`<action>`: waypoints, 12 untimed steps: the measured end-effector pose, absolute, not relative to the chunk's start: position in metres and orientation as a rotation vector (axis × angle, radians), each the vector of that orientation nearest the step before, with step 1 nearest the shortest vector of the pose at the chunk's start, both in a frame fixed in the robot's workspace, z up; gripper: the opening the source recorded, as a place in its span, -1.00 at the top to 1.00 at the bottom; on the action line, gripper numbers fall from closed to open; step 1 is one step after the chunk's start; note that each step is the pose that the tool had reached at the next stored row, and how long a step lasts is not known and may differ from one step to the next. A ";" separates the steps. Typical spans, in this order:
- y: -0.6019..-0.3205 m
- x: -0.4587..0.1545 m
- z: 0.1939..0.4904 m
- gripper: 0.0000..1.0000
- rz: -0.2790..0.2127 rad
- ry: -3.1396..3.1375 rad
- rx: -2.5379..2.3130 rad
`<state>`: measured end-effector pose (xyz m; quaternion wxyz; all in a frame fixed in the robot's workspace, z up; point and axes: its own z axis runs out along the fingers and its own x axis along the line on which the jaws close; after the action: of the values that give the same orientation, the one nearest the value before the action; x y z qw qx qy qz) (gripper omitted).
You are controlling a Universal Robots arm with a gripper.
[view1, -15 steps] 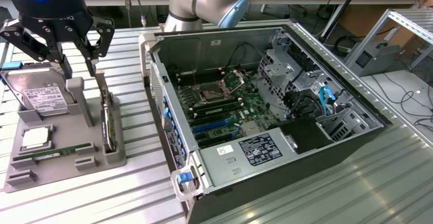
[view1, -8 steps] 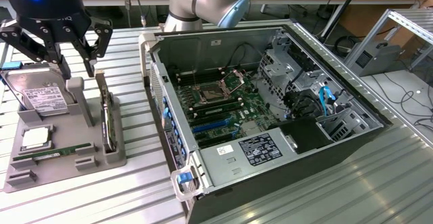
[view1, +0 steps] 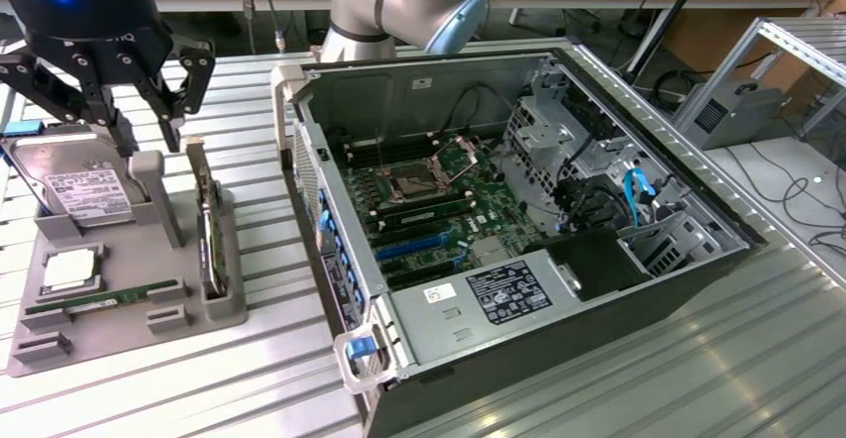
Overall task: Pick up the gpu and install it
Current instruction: 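Pick up the gpu and move the gpu toward the slot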
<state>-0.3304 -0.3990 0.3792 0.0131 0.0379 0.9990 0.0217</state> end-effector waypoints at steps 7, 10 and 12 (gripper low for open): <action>-0.399 -0.333 0.378 0.16 0.068 3.113 0.118; -0.399 -0.333 0.378 0.16 0.068 3.112 0.118; -0.399 -0.334 0.378 0.16 0.068 3.113 0.118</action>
<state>-0.3338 -0.3990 0.3779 0.0130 0.0379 0.9990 0.0217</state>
